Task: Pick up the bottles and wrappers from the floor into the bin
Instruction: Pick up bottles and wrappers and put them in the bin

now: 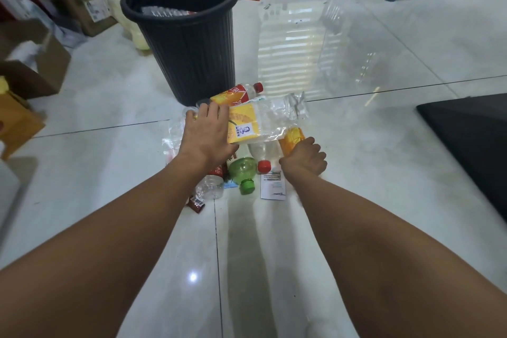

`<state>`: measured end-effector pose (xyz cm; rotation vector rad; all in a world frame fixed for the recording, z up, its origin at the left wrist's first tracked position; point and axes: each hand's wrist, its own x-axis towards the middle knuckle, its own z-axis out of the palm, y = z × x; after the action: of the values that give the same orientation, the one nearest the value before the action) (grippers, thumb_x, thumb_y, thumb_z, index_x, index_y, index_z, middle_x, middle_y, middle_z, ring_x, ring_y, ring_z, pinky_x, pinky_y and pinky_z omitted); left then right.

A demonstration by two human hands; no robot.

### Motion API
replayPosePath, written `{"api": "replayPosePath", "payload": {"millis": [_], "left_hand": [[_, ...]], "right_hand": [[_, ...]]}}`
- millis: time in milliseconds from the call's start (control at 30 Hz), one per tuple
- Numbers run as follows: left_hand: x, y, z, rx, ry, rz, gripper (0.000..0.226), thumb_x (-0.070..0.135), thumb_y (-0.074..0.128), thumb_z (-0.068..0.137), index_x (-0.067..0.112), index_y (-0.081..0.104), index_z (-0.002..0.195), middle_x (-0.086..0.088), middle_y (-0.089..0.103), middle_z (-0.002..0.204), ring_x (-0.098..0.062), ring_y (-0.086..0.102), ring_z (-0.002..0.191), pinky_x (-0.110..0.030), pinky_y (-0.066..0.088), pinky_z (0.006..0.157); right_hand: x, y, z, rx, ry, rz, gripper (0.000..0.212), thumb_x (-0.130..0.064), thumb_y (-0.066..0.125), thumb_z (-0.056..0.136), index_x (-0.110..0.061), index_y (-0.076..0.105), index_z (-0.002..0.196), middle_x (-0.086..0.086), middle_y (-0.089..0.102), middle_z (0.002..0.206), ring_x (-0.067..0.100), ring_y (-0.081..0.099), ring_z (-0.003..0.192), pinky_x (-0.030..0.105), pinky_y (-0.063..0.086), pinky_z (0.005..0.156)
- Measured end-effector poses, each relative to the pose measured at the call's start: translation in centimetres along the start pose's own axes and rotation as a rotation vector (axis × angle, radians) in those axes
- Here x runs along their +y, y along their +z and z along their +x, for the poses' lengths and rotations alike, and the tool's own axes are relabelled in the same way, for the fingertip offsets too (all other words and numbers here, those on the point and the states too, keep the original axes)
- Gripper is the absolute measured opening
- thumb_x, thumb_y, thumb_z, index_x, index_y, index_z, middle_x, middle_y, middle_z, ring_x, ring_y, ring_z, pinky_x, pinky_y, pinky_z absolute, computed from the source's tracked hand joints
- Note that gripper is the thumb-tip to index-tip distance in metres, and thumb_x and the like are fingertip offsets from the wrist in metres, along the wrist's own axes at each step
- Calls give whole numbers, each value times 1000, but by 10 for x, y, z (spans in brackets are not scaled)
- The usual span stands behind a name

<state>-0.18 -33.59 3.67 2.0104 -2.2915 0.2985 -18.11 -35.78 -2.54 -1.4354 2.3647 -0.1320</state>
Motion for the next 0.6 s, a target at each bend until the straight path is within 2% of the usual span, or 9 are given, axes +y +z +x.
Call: {"api": "replayPosePath", "payload": {"millis": [100, 200, 267, 367, 600], "left_hand": [[-3, -9, -1, 17, 4, 8, 71, 52, 59, 79, 9, 34, 130, -11, 47, 120, -28, 43, 108, -44, 34, 92], [-4, -19, -2, 30, 27, 48, 72, 55, 58, 79, 9, 35, 129, -10, 47, 118, -28, 43, 106, -44, 34, 93], [0, -32, -1, 31, 45, 78, 73, 56, 58, 78, 9, 33, 130, -9, 46, 118, -27, 42, 107, -44, 33, 93], [8, -56, 7, 47, 107, 145, 75, 56, 57, 77, 10, 32, 130, -8, 45, 120, -26, 42, 106, -43, 33, 93], [21, -131, 34, 136, 108, 175, 79, 62, 52, 77, 11, 28, 132, -6, 43, 122, -25, 41, 108, -42, 33, 92]], "right_hand": [[-5, -11, -4, 55, -98, 25, 60, -31, 74, 78, -9, 41, 124, 8, 51, 123, 27, 50, 114, 33, 41, 84], [-11, -22, -10, 145, -321, -105, 54, -31, 68, 82, -8, 45, 126, 7, 50, 122, 26, 47, 114, 32, 38, 86], [-12, -29, -16, 169, -406, -177, 50, -32, 62, 86, -8, 48, 127, 8, 49, 123, 25, 45, 115, 31, 36, 89], [-16, -46, -24, 163, -440, -191, 41, -35, 53, 90, -18, 54, 128, 5, 52, 130, 23, 42, 121, 31, 33, 94], [-28, -135, -31, 173, -464, 100, 35, -28, 64, 81, -20, 62, 115, 5, 60, 121, 23, 52, 112, 30, 41, 91]]}}
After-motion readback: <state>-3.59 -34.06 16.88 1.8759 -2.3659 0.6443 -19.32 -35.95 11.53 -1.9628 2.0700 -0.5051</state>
